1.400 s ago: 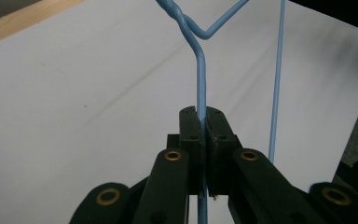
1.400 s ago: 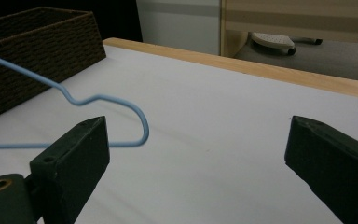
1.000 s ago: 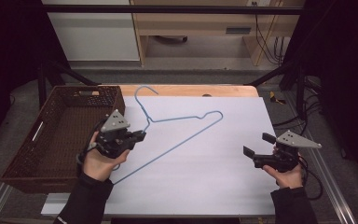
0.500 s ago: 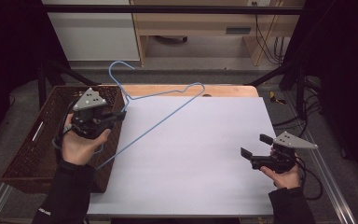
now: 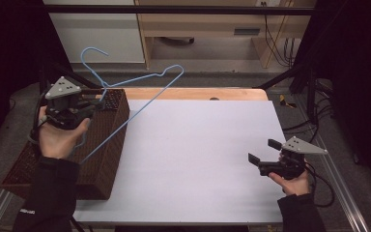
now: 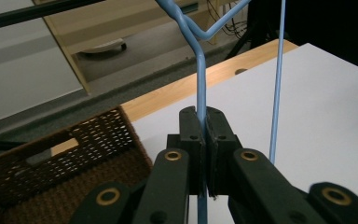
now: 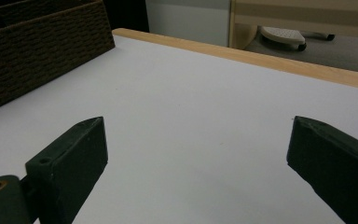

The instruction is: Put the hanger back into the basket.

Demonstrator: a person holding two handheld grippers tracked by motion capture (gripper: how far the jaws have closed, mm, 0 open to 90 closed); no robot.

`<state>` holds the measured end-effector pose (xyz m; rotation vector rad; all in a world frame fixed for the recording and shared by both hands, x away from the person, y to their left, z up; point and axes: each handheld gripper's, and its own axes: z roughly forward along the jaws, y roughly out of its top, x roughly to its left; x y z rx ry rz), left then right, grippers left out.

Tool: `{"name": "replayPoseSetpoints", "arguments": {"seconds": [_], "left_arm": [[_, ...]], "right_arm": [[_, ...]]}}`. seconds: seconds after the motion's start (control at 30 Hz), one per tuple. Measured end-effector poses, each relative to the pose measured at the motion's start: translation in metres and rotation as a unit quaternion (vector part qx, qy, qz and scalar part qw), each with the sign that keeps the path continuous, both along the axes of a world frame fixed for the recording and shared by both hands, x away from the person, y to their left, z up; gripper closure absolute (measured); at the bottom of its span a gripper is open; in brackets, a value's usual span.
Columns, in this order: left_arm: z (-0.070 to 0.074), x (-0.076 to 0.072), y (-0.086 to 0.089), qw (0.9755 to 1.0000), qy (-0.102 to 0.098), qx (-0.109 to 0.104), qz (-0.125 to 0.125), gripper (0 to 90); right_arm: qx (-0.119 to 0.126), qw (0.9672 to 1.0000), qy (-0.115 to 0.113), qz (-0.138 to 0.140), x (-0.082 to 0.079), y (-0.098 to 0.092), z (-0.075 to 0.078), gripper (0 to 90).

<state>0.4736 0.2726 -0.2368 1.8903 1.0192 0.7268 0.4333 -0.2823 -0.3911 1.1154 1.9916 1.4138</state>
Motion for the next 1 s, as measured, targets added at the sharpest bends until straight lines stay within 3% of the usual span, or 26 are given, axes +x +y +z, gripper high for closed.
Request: {"name": "replayPoseSetpoints", "arguments": {"seconds": [0.4, 0.6, 1.0], "left_arm": [[-0.006, 0.01, 0.042, 0.9986, -0.002, 0.015, 0.05, 87.0], [-0.014, 0.015, 0.064, 0.9968, 0.003, 0.03, 0.074, 87.0], [-0.036, 0.017, 0.107, 0.9924, 0.014, 0.032, 0.118, 87.0]], "right_arm": [[-0.004, 1.0, 0.002, 0.001, 0.001, 0.003, -0.001, 5.5], [-0.008, 1.0, 0.004, 0.003, 0.001, 0.003, -0.002, 5.5], [-0.011, 0.9999, 0.006, 0.006, 0.002, 0.006, -0.004, 5.5]]}}
